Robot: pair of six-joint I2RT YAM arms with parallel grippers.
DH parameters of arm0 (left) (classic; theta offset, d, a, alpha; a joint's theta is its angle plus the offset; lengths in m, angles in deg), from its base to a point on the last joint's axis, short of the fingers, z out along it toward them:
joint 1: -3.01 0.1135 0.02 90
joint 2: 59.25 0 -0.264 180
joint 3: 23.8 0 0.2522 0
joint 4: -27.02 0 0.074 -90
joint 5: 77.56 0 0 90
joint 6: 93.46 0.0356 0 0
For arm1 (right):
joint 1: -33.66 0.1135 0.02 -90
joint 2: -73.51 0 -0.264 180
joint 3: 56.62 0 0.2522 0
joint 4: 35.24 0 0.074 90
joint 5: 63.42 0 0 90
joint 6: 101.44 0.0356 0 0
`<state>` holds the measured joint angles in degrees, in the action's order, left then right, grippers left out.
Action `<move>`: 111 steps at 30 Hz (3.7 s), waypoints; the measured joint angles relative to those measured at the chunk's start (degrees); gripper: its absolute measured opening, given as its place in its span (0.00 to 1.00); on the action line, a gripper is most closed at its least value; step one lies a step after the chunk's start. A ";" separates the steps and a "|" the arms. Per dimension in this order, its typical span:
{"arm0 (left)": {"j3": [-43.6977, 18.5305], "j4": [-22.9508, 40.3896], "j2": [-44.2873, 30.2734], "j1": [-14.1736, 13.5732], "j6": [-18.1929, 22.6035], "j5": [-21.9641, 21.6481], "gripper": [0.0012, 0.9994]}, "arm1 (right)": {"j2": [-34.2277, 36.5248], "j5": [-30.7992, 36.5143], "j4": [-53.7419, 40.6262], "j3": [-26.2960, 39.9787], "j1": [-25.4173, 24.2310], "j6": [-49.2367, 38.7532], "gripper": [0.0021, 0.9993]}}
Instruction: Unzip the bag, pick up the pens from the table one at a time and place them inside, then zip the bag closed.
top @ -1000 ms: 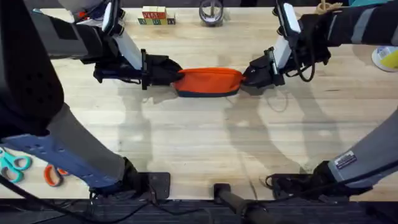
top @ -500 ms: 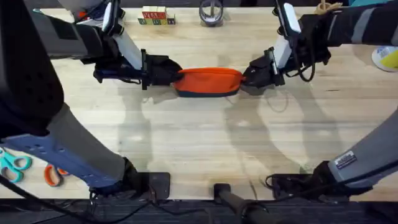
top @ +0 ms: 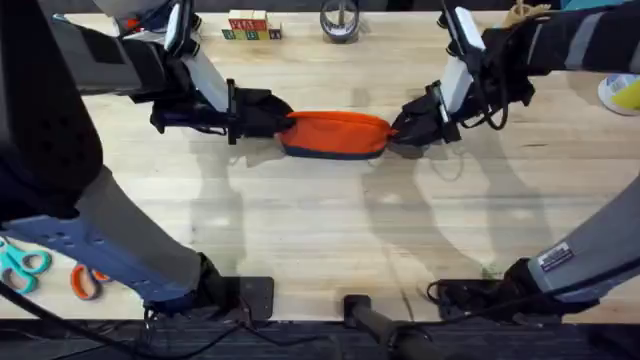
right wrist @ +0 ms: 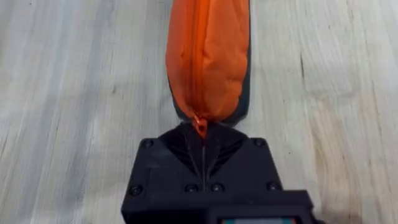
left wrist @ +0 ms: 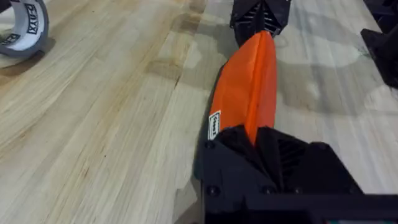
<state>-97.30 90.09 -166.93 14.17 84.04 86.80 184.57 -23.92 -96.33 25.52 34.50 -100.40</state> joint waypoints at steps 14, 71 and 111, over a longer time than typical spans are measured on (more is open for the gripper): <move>0.00 -0.03 0.00 0.00 0.00 -0.02 0.04 | -5.15 0.26 -0.72 0.59 0.02 0.00 0.03; 0.00 0.03 0.00 0.02 0.00 -0.05 0.04 | -6.62 -12.83 8.54 2.08 10.81 0.22 0.03; 0.00 0.03 0.00 0.02 -0.01 -0.07 0.04 | -2.77 -9.05 35.36 2.32 22.27 14.29 0.03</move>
<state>-97.30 90.12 -166.93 14.19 84.04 86.74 181.80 -32.97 -60.97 27.84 56.78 -86.12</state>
